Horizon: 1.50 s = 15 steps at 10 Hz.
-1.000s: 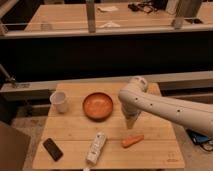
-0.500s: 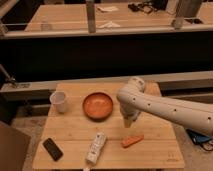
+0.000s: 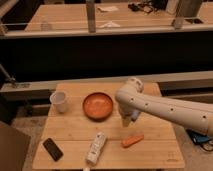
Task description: Push the ceramic bowl across the table
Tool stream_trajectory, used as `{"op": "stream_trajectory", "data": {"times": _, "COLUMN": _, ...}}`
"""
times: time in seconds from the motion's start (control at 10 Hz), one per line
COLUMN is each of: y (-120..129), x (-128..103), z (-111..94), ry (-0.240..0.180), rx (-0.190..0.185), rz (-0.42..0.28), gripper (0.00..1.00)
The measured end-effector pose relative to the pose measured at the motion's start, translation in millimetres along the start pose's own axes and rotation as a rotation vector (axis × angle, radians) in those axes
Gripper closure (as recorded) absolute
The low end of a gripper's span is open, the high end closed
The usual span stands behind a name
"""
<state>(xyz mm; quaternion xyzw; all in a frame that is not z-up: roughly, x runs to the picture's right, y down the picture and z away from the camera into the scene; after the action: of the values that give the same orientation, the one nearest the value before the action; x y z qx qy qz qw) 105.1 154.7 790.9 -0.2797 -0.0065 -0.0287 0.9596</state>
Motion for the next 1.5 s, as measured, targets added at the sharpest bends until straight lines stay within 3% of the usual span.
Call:
{"op": "stream_trajectory", "data": {"times": 0.4, "y": -6.7, "x": -4.2, "z": 8.8, "ry": -0.003, "rx": -0.003, "rz": 0.01, "gripper": 0.39}}
{"op": "stream_trajectory", "data": {"times": 0.6, "y": -9.1, "x": -2.8, "z": 13.0, "ry": -0.003, "rx": -0.005, "rz": 0.019, "gripper": 0.47}}
{"op": "stream_trajectory", "data": {"times": 1.0, "y": -14.9, "x": -4.6, "z": 21.6, "ry": -0.008, "rx": -0.009, "rz": 0.028, "gripper": 0.48}}
{"op": "stream_trajectory", "data": {"times": 1.3, "y": -21.8, "x": -9.5, "z": 28.3, "ry": -0.013, "rx": -0.009, "rz": 0.028, "gripper": 0.71}}
{"op": "stream_trajectory", "data": {"times": 1.5, "y": -26.4, "x": -11.1, "z": 32.3, "ry": -0.016, "rx": -0.01, "rz": 0.025, "gripper": 0.76}}
